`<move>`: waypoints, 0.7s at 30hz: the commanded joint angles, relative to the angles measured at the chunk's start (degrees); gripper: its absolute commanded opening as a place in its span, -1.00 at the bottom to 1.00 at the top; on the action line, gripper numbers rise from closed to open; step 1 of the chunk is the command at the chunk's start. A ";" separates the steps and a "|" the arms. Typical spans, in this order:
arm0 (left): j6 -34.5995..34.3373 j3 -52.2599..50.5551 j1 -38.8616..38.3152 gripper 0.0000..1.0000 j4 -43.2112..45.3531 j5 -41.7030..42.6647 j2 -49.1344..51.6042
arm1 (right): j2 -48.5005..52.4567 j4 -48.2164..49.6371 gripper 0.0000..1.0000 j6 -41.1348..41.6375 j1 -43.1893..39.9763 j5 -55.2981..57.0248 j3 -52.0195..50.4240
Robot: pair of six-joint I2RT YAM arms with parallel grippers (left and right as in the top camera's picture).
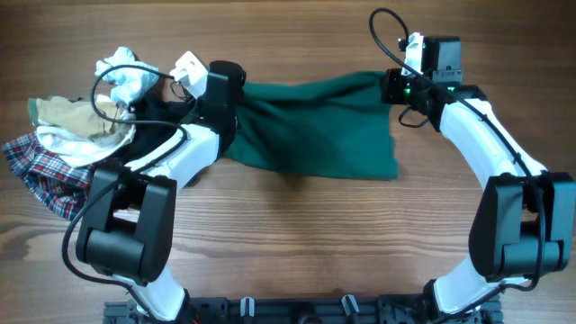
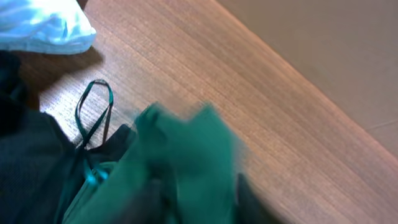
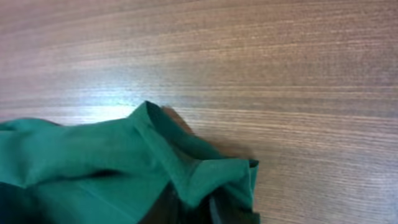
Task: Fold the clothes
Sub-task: 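Lower the folded edge onto the shirt and release both grippers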
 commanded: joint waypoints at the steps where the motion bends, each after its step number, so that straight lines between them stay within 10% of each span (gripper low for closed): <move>1: 5.09 0.63 0.42 1.00 1.73 -1.49 0.79 | 1.20 1.20 0.99 -0.79 0.17 0.26 0.79; 4: 16.02 0.66 0.42 0.99 0.68 2.14 -1.75 | -0.02 0.26 0.99 3.74 -0.81 0.24 0.81; 14: 16.57 0.66 0.57 1.00 -40.79 15.10 -23.54 | -15.30 -27.30 0.99 2.93 -2.08 -4.98 0.81; 21: 16.61 0.63 0.87 1.00 -49.31 25.88 -23.04 | -15.13 -37.75 0.99 1.75 -1.97 -5.66 0.02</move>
